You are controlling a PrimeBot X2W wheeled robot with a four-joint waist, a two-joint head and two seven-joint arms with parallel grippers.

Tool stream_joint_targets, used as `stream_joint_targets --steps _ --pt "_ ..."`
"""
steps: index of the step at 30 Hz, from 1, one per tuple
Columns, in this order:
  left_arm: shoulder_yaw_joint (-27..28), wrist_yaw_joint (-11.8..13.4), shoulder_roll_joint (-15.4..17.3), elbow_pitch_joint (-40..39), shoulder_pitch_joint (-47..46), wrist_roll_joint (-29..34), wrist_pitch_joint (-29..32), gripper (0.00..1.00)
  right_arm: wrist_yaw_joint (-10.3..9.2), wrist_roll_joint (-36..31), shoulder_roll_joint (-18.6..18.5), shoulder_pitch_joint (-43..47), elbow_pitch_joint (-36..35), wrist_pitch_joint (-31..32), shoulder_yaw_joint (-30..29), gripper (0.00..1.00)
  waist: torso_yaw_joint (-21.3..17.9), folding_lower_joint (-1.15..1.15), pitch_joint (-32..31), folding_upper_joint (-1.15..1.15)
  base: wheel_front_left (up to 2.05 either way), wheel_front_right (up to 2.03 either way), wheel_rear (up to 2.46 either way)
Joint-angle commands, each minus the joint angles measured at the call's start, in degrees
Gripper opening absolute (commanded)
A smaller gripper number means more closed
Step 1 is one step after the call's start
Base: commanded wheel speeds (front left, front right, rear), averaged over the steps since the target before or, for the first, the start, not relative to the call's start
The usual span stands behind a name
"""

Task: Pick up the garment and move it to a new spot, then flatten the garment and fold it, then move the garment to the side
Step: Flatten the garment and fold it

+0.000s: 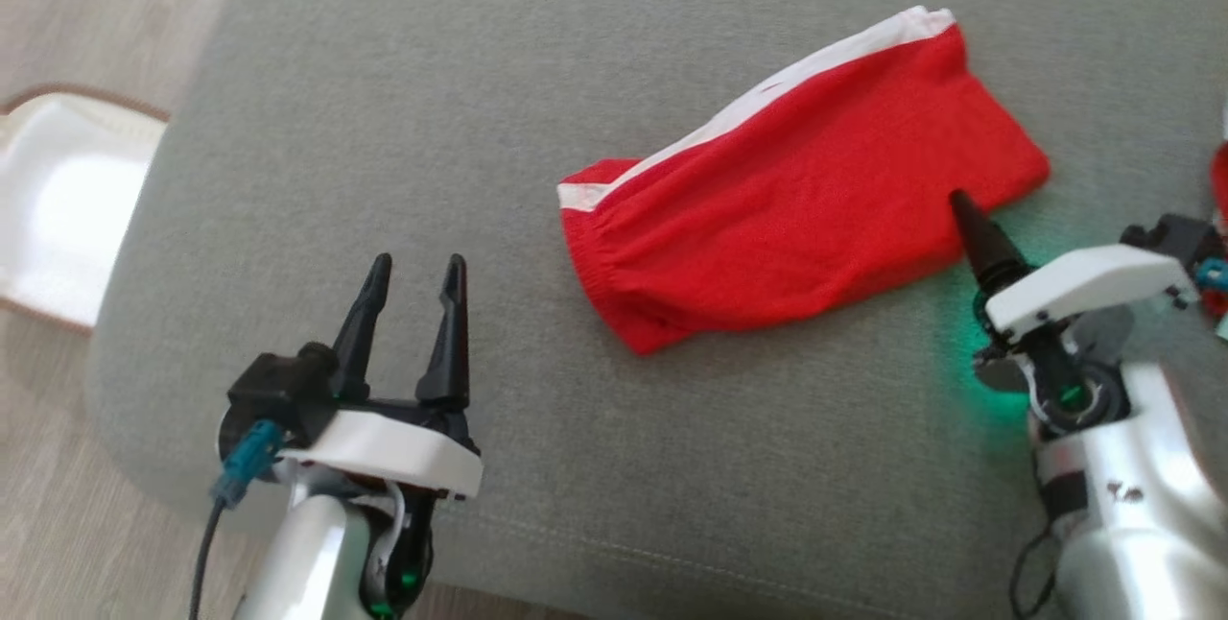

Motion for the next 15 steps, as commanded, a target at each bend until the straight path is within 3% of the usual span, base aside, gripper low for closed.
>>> stream_joint_targets --steps 1,15 --pt "1.21 0.41 0.28 -1.97 -2.55 -0.63 -0.7 1.0 -0.04 -0.46 0.52 -2.45 1.04 0.92 0.34 1.0 1.32 0.0 0.68 0.0 0.0 0.0 0.0" --pt "-0.89 1.7 0.28 -2.81 -3.29 -2.58 -0.7 1.0 -0.04 -11.22 0.49 -16.17 15.49 2.06 -7.89 1.0 5.12 0.0 4.11 0.0 0.0 0.0 0.0"
